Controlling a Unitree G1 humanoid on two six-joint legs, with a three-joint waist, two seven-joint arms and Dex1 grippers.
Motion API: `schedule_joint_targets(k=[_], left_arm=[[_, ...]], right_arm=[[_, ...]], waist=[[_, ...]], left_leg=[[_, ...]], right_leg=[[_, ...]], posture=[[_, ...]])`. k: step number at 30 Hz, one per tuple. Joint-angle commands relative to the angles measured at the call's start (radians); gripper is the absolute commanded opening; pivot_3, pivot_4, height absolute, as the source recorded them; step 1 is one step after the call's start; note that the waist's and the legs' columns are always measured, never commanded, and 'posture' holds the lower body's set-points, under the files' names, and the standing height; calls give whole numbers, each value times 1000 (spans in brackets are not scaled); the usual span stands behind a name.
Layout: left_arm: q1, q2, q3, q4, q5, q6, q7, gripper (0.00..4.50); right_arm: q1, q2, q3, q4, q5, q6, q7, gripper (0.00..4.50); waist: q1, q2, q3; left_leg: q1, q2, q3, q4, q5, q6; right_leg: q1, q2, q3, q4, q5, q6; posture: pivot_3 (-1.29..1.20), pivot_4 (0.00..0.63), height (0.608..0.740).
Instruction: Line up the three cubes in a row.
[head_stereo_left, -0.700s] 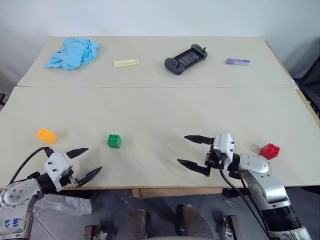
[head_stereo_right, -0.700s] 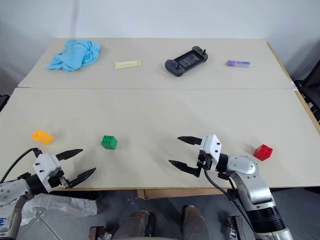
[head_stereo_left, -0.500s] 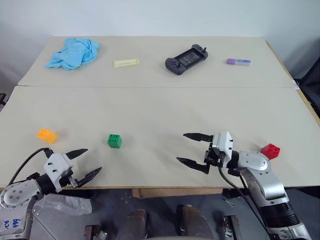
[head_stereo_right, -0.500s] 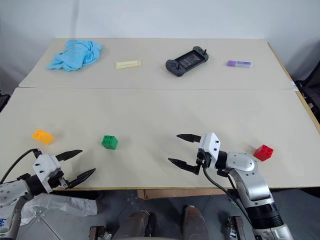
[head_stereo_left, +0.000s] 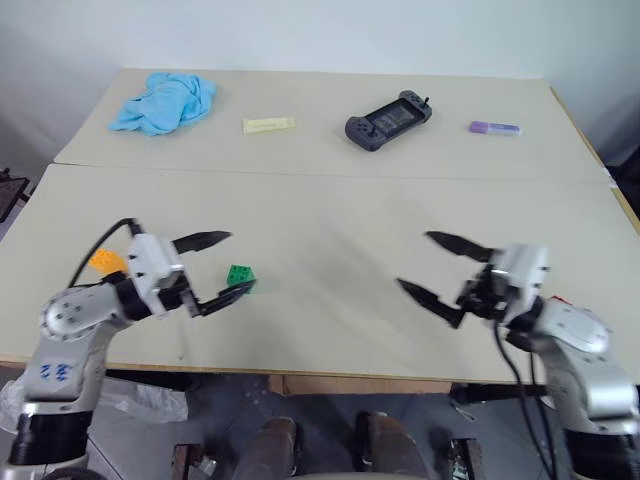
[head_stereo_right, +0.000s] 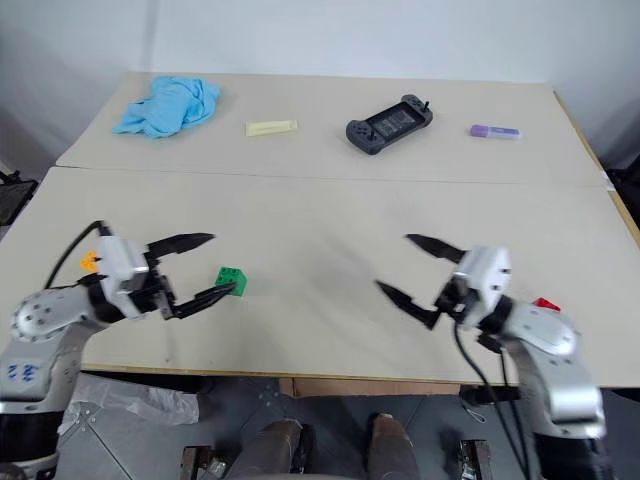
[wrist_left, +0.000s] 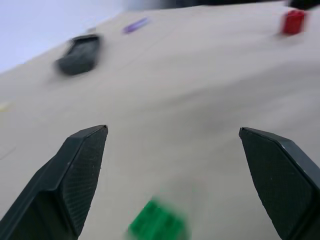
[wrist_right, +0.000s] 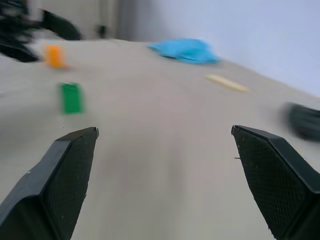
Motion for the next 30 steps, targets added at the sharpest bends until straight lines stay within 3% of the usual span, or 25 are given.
schedule_joint_targets(k=[1, 5, 10, 15, 24, 30], left_arm=[[-53, -6, -86, 29, 23, -7, -66, 4481], [-110, -47, -172, 75, 76, -28, -75, 4481], [-167, -119, -224, 111, 118, -73, -51, 4481], [-185, -183, -242, 140, 153, -124, -28, 4481], [-173, -203, -268, 148, 167, -141, -36, 4481], [-170, -215, -289, 146, 180, -146, -34, 4481]], right_arm=[[106, -9, -206, -54, 26, 4, -76, 4500], [226, 32, -368, 48, -16, -84, -121, 4500], [319, 75, -446, 159, -61, -153, -164, 4500], [360, 58, -438, 78, 5, 63, -263, 4500], [99, -190, -479, -99, 322, 775, -609, 4500], [-16, -215, -433, -83, 341, 1076, -792, 4500]], waist=[[1, 0, 0], [6, 0, 0], [4, 0, 0], [1, 3, -1], [-6, 4, -2], [17, 3, -1]], left_leg=[[0, 0, 0, 0, 0, 0], [1, 1, 1, 1, 0, 0], [1, 0, 3, 2, 1, 1], [1, 0, 4, 3, 1, 1], [1, 2, 2, 3, 3, -1], [-1, 0, 1, 4, 4, 0]], right_leg=[[0, 0, 0, 0, 0, 0], [2, 1, 0, -1, 0, 0], [2, 2, 3, -2, 1, 2], [2, 1, 4, -1, 1, 2], [1, 0, 4, -1, 1, 2], [1, -1, 3, -2, 1, 2]], posture=[[0, 150, 740], [0, 150, 740], [0, 150, 740], [0, 150, 740], [0, 150, 740], [0, 150, 740]])
